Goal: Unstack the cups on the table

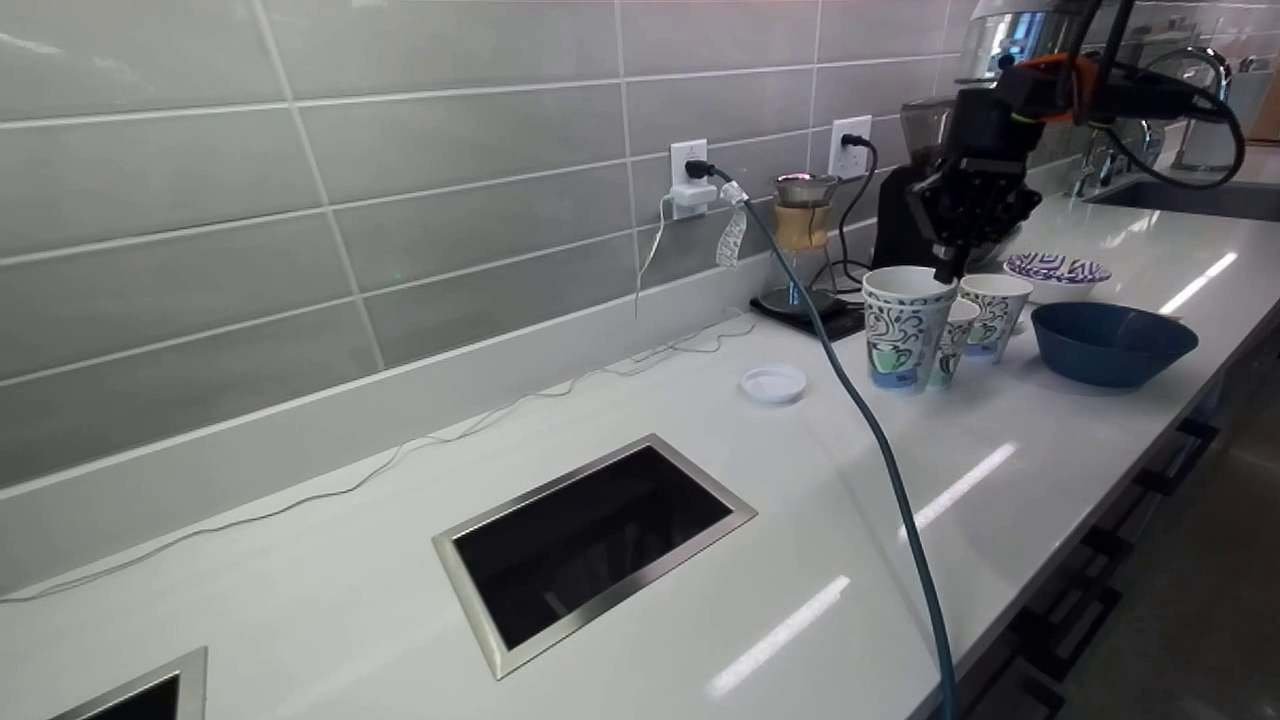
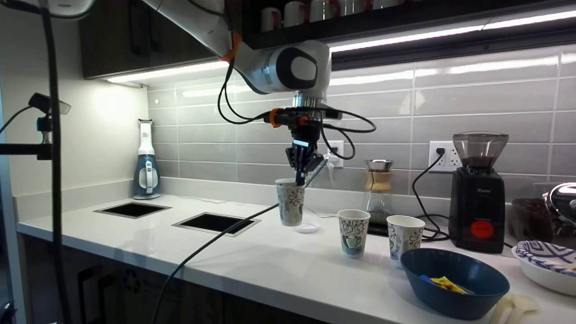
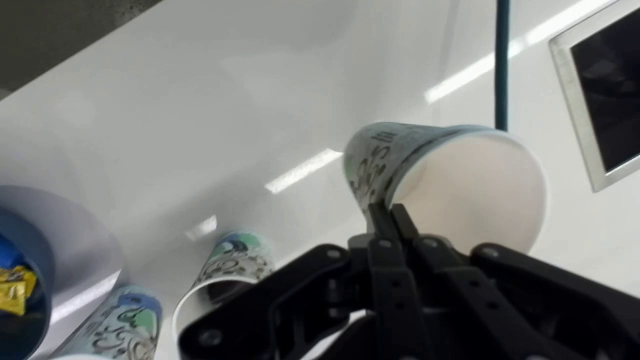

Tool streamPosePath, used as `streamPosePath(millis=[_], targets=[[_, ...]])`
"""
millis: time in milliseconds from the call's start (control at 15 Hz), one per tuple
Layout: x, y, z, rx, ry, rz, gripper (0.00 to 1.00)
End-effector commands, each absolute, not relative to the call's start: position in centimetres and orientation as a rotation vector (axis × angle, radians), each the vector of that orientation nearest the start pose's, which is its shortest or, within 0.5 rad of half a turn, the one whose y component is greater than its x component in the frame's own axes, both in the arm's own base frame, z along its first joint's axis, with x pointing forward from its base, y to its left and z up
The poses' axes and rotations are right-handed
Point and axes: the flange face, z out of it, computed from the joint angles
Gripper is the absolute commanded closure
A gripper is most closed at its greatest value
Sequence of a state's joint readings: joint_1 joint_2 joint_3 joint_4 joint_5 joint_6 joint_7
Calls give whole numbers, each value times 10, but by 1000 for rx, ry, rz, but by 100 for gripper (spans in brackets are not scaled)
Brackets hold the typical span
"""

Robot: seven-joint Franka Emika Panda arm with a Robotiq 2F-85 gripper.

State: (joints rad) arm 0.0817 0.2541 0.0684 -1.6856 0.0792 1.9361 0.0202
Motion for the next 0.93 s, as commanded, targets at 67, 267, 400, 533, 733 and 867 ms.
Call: streamPosePath(millis=[67,267,400,533,733,867], targets=[[628,99,470,-3103,-152,-162,99],[609,123,470,-2905,-340,50,99],[614,120,469,-2952,-268,21,99],[620,112,469,-3005,-173,-43,99],[623,104,471,-3036,-102,-96,99],[621,101,476,-3015,-92,-95,99]])
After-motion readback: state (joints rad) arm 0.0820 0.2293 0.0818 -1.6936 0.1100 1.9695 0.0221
